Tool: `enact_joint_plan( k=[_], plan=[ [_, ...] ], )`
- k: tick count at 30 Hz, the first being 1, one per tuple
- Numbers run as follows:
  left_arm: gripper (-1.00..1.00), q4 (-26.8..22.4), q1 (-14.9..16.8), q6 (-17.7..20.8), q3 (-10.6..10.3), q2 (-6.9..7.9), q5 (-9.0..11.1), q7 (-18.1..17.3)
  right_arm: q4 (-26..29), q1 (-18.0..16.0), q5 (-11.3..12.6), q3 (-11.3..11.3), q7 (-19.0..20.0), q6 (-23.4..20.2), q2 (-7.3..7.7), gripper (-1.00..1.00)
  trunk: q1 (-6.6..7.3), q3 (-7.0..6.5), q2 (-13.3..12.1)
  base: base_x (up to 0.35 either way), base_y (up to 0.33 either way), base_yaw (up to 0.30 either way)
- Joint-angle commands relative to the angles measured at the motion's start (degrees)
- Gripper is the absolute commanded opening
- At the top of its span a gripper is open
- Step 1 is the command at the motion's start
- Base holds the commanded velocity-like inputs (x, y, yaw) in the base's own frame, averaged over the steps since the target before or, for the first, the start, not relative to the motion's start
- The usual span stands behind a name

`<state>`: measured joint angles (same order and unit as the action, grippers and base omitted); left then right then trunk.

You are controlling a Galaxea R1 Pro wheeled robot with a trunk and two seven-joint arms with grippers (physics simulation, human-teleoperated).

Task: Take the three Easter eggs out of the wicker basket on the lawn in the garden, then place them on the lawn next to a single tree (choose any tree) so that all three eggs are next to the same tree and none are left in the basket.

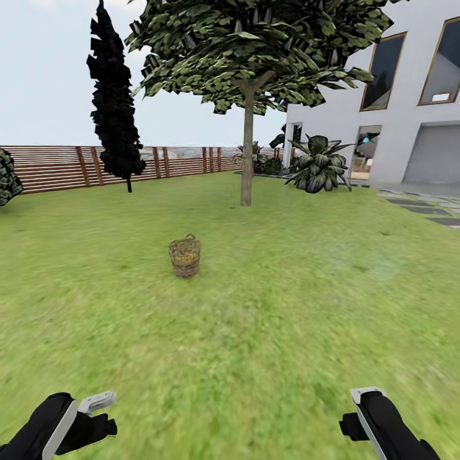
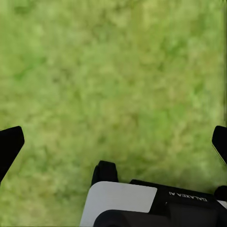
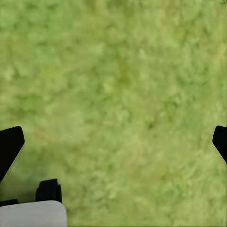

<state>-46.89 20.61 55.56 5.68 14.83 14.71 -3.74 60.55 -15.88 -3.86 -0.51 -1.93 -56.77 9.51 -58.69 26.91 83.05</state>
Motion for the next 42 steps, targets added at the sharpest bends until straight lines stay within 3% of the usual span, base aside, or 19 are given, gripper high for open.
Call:
enact_joint_plan(
  k=[1, 42],
  plan=[
    [1.0, -0.04, 0.04, 0.25, 0.13, 0.0, -0.3, -0.39, 0.04, -0.03, -0.34, -0.04, 0.17, -0.26, 0.02, 1.0, -0.03, 0.07, 0.03, 0.338, 0.0, 0.0],
    [1.0, -0.04, 0.0, 0.25, 0.28, 0.08, -0.21, -0.39, -0.02, -0.03, -0.28, 0.46, 0.17, -0.19, -0.02, 1.0, -0.03, 0.07, 0.03, 0.338, 0.0, 0.0]
  ],
)
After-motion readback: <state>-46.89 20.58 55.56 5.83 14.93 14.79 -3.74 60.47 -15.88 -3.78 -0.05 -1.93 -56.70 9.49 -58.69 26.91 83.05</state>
